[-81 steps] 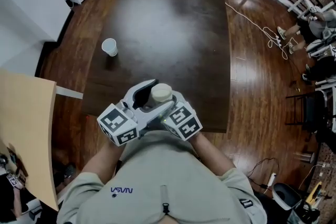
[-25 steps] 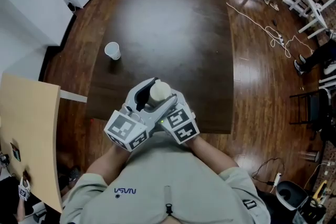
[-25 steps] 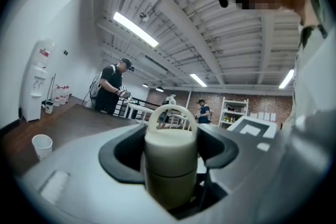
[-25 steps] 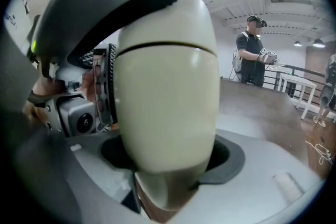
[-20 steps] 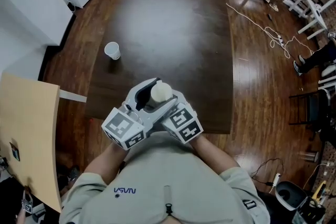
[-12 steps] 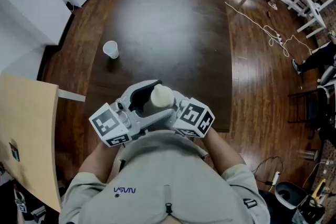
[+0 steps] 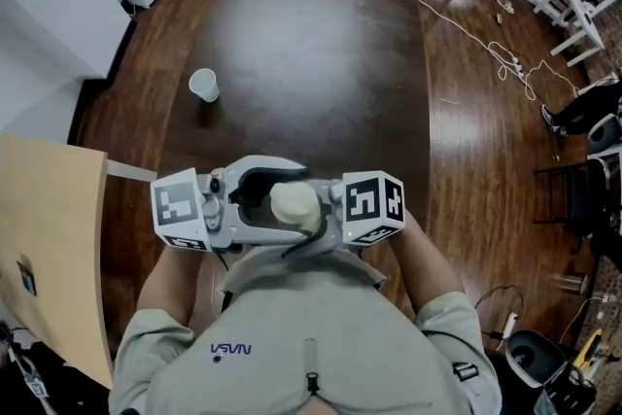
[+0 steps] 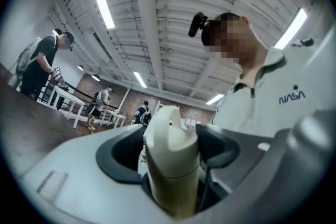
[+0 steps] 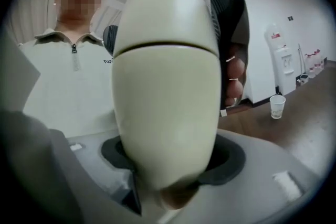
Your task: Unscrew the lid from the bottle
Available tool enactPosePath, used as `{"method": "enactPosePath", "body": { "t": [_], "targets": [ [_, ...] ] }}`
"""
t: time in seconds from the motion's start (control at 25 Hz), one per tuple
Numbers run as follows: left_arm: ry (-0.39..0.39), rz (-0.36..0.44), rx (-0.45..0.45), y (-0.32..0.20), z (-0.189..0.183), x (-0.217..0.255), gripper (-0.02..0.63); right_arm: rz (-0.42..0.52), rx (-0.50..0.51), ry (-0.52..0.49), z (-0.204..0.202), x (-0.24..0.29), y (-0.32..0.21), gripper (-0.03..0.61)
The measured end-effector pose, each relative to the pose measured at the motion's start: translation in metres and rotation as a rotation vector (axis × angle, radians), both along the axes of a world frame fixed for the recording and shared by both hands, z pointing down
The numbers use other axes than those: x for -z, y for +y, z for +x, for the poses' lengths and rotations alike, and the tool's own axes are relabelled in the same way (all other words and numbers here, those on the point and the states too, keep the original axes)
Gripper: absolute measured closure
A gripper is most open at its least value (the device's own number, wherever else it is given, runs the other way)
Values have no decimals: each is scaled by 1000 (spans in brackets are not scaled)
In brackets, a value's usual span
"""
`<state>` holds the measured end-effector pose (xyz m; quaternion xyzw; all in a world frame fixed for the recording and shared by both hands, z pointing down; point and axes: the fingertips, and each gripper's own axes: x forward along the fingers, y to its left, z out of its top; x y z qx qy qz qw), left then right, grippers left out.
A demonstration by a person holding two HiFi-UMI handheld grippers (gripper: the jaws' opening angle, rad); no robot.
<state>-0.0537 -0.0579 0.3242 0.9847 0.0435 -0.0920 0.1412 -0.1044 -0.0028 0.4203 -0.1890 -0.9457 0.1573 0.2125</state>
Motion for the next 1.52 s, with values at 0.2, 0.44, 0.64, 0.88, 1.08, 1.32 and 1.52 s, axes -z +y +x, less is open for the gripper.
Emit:
{"method": "enactPosePath", "body": {
  "t": [0.2, 0.44, 0.64, 0.88, 1.08, 1.32, 1.52],
  "targets": [
    [-8, 4, 27, -1, 3, -2, 305, -6, -15, 3, 0, -2, -1, 275],
    [-52, 17, 136, -16, 9, 2, 305, 24, -141, 18, -6, -10, -24, 275],
    [-79, 79, 280, -29, 2, -2, 307, 74, -291, 42, -12, -16, -45, 275],
    [-116, 101, 447, -46, 1, 0, 307, 171, -559, 109, -14, -24, -83, 275],
    [-141, 140, 583, -57, -2, -8, 307, 234, -757, 146, -9, -28, -105, 275],
    [-184, 165, 742, -67, 0, -11, 310, 308, -942, 181, -1, -30, -127, 275],
    [-188, 162, 814, -71, -2, -10, 311, 341, -999, 162, 1, -27, -133, 275]
  ]
}}
